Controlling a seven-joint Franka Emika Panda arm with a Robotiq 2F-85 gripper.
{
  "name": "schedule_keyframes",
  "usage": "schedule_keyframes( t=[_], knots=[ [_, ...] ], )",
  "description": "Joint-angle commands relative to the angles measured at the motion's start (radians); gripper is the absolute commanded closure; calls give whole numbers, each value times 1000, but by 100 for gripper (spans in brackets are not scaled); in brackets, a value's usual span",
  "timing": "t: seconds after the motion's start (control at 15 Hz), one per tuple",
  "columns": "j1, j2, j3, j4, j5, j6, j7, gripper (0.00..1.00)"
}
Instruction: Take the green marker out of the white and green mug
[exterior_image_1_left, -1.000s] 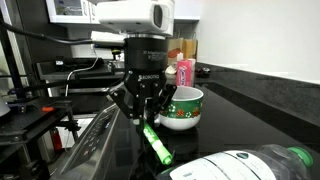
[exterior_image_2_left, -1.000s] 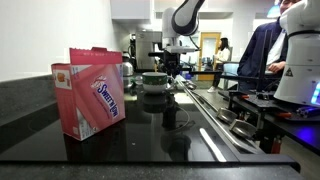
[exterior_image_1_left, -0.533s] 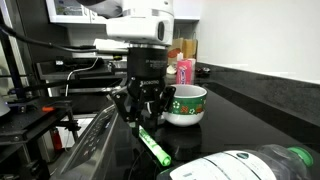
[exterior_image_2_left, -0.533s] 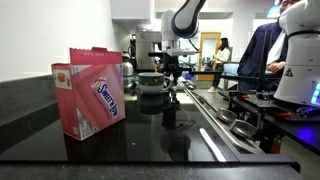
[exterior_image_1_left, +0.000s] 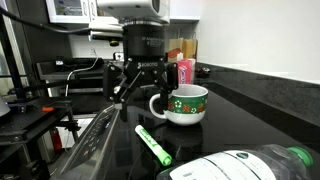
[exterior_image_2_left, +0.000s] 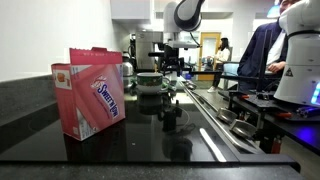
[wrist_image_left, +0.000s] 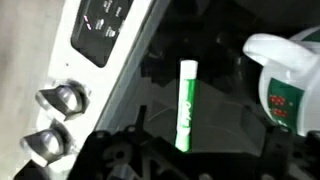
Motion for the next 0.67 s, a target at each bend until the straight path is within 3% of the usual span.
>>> schedule_keyframes(
  t=[0.0,0.27,0.6],
  knots=[
    [4,-119,1,-62,-14,-38,-23,0],
    [-7,-241,5,-99,-112,-103,20,0],
    [-41,-361,54,-124,-122,-219,7,0]
  ],
)
